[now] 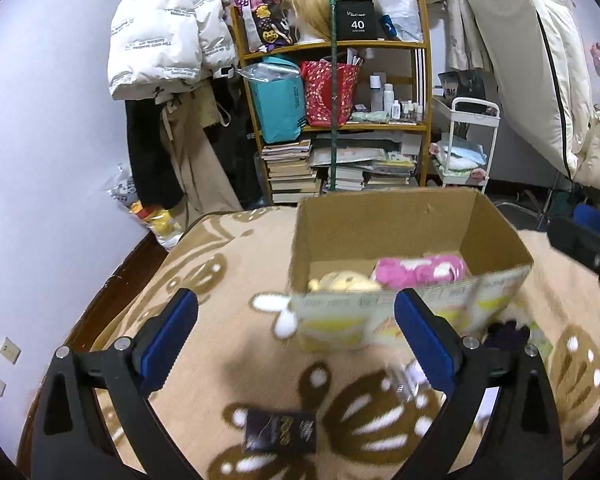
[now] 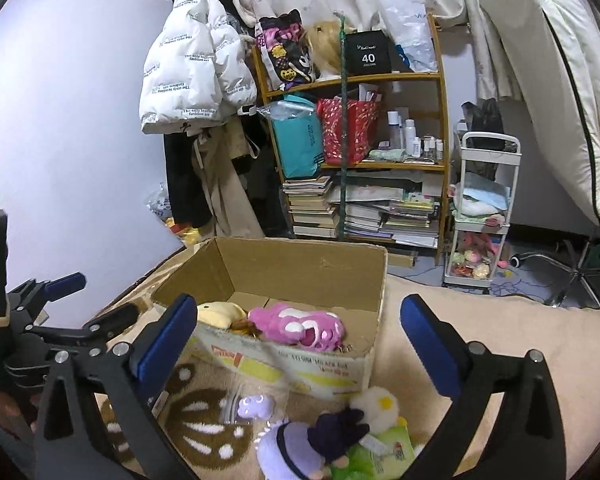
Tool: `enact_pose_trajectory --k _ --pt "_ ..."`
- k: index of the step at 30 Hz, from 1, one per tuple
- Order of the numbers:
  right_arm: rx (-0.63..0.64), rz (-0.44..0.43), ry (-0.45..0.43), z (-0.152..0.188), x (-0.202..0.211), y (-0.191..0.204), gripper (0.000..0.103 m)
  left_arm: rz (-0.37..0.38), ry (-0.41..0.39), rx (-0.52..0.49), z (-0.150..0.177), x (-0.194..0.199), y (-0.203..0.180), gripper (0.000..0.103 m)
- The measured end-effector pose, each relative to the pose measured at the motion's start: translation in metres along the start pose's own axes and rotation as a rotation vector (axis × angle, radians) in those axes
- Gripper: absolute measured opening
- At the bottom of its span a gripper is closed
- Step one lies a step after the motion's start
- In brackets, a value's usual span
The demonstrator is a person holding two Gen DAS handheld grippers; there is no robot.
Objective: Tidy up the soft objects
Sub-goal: 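Grasp black Face tissue pack with left tool while right tool grasps pink swirl cushion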
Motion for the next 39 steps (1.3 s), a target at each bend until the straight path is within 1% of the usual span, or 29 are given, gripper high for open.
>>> enact_pose_trajectory --k 1,7,11,15,19,23,28,33,39 --pt "0.002 0.003 0.001 0.001 0.004 0.001 0.103 -0.008 -0.006 0.011 0.003 0.007 0.004 0.098" --pt "0.049 0.014 0.008 0.005 0.027 0.009 0.103 0.008 -0.032 0.064 0.009 0.044 0.015 0.098" --pt "0.083 0.028 0.008 0.012 0.045 0.017 0.103 0.006 -0.007 0.070 0.024 0.058 0.017 0.098" --pt "0.121 0.051 0.011 0.018 0.064 0.025 0.103 -0.017 0.003 0.055 0.032 0.072 0.019 0.098" --pt "0.115 0.053 0.027 0.025 0.078 0.028 0.103 -0.021 0.008 0.065 0.040 0.085 0.023 0.098" --pt "0.078 0.053 0.065 0.037 0.088 0.025 0.103 -0.025 0.027 0.082 0.047 0.093 0.029 0.098" --pt "0.058 0.079 0.096 0.046 0.096 0.021 0.103 -0.051 0.067 0.095 0.053 0.089 0.037 0.098" --pt "0.046 0.096 0.125 0.051 0.090 0.015 0.103 -0.037 0.131 0.130 0.060 0.073 0.042 0.098" --pt "0.004 0.103 0.181 0.058 0.071 0.007 0.103 -0.015 0.191 0.146 0.066 0.052 0.042 0.098"
Point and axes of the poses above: each gripper's, at about its wrist camera, not at the fingertips, and x roughly against the way its jaws point, y to its left, z to its underside, the point moved 6 cm from there along -x, roughly the way its jaws point, and after that the axes turned 8 degrees about z, right-handed, at the moved point
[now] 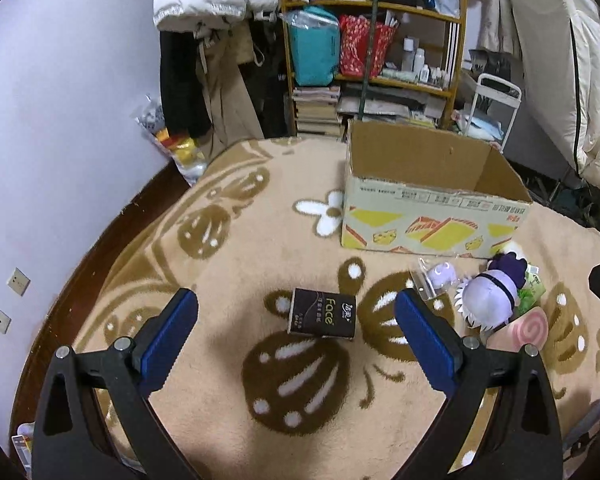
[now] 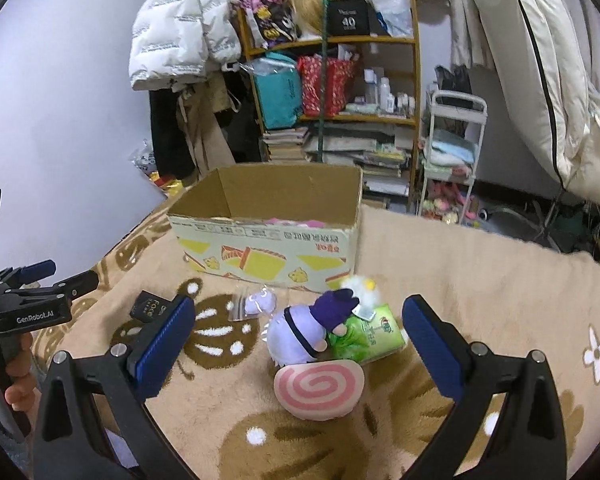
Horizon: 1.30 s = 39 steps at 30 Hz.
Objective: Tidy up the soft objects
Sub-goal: 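Grasp black Face tissue pack with left tool while right tool grasps pink swirl cushion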
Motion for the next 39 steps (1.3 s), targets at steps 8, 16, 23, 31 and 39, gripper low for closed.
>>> enact_pose_trajectory --k 8,16,23,31,39 --pt "-0.071 0.006 0.056 0.004 -0.023 -0.009 0.103 0.021 0.041 0.001 -0.007 -0.023 -0.004 0.098" --pt "-0.081 0.008 0.143 0.013 -0.046 -0.011 0.103 0.039 0.129 -0.015 -0.008 -0.060 -0.014 0.098" --pt "-0.100 -0.025 0.235 0.027 -0.068 -0.008 0.103 0.061 0.221 -0.032 0.003 -0.088 -0.023 0.098" --pt "-0.080 -0.032 0.335 0.045 -0.087 -0.001 0.103 0.061 0.301 -0.011 0.013 -0.112 -0.020 0.098" --pt "-0.039 -0.016 0.395 0.058 -0.092 0.003 0.103 0.054 0.357 -0.019 0.023 -0.126 -0.022 0.098"
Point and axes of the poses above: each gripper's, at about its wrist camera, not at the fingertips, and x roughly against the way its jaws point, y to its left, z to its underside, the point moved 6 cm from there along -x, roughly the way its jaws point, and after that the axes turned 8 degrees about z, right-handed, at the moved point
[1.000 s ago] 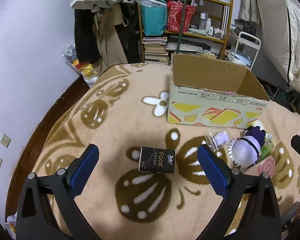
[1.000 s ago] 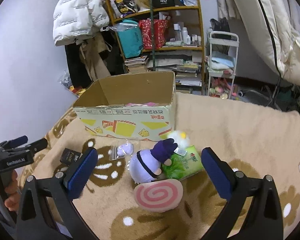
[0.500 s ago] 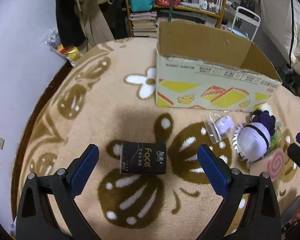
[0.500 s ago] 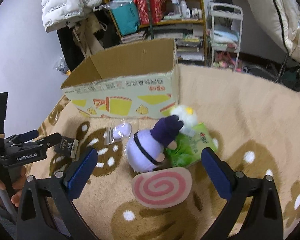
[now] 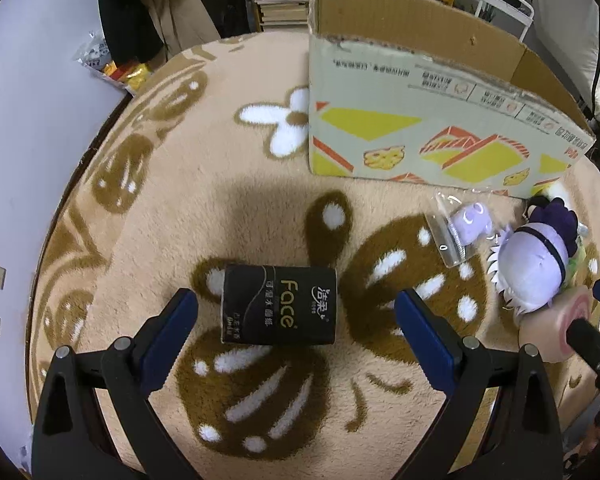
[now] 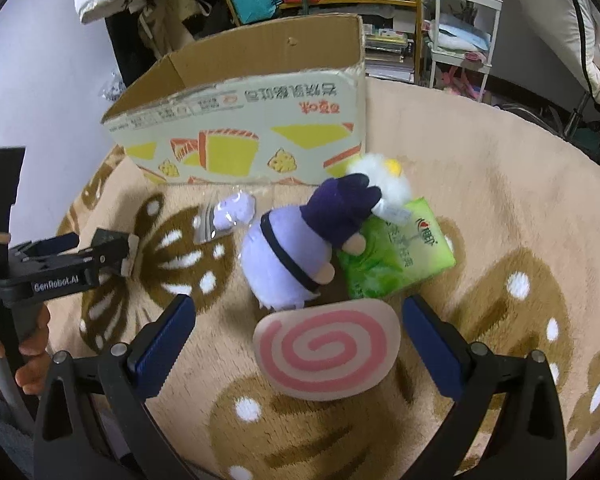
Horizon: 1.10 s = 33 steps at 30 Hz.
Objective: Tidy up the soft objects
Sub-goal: 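Grasp black Face tissue pack with left tool while right tool grasps pink swirl cushion, then lift the tissue pack and cushion and carry both over the box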
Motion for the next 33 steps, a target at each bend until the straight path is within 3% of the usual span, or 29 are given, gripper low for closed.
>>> enact_pose_trajectory --k 10,21,25,26,27,31,33 --pt "0.016 0.015 0.050 0.006 -0.009 -0.001 0.103 -0.009 0.044 0.029 0.002 -0.010 0.008 0.098" --pt "0.050 0.088 0.100 0.014 -0.019 -0.001 0.103 -0.023 0.084 0.059 0.006 -0.023 0.016 0.098" --pt "0.020 0.091 0.157 0.019 -0.029 -0.009 0.103 -0.017 0.091 0.072 0.008 -0.026 0.018 0.096" --pt "0.009 0.088 0.170 0.020 -0.032 -0.011 0.091 -0.015 0.094 0.073 0.008 -0.026 0.018 0.093" --pt "-0.006 0.070 0.184 0.021 -0.034 -0.013 0.087 -0.011 0.097 0.073 0.008 -0.028 0.019 0.089" --pt "-0.030 0.043 0.183 0.021 -0.033 -0.017 0.081 0.003 0.100 0.086 0.008 -0.032 0.019 0.082" --pt "-0.023 0.046 0.180 0.021 -0.032 -0.016 0.079 0.003 0.102 0.083 0.009 -0.033 0.020 0.071"
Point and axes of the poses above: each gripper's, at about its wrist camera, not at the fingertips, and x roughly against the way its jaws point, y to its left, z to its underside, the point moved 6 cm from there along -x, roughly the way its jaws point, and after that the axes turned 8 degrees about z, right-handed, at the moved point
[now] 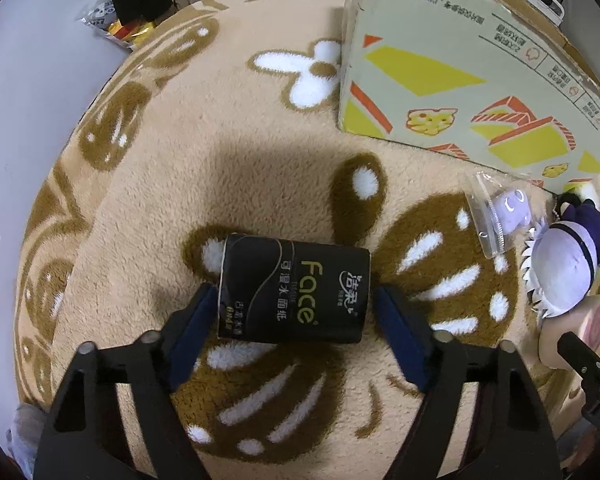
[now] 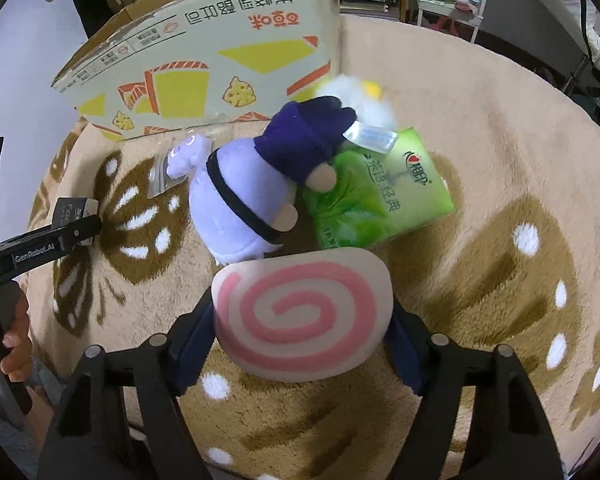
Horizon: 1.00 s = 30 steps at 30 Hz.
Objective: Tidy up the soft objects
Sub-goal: 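Lift the tissue pack and cushion and carry both over the box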
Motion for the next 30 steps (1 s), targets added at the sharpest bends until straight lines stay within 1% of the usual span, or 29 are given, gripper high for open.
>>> enact_pose_trajectory --k 2,5,8,13,18,22,26,28,30 --pt "0.002 -0.001 -0.008 0.000 0.002 0.000 0.073 0.012 0.001 0.000 0.001 -0.001 0.000 0.065" --pt "-0.009 -0.006 -0.030 0.000 0.006 0.003 0.066 0.007 -0.011 0.010 0.002 0.000 -0.002 0.064" --pt "-0.022 -0.013 -0.053 -0.001 0.012 0.002 0.062 0.007 -0.020 0.018 0.006 0.002 -0.001 0.064" --pt "-0.031 -0.017 -0.096 -0.001 0.026 0.000 0.061 -0.015 -0.056 0.017 0.011 0.016 -0.001 0.064" --pt "-0.029 -0.028 -0.169 -0.003 0.045 0.000 0.061 -0.022 -0.141 0.024 0.016 0.043 0.000 0.064" --pt "-0.036 -0.046 -0.258 -0.008 0.065 -0.001 0.061 -0.032 -0.214 0.015 0.020 0.066 -0.002 0.064" --pt "-0.041 -0.061 -0.347 -0.013 0.085 -0.002 0.061 -0.029 -0.297 -0.003 0.023 0.090 -0.009 0.064" --pt "-0.045 -0.066 -0.385 -0.016 0.092 0.000 0.061 -0.034 -0.352 -0.019 0.025 0.104 -0.014 0.064" --pt "-0.050 -0.078 -0.424 -0.018 0.101 0.000 0.061 -0.024 -0.399 -0.033 0.027 0.117 -0.020 0.064"
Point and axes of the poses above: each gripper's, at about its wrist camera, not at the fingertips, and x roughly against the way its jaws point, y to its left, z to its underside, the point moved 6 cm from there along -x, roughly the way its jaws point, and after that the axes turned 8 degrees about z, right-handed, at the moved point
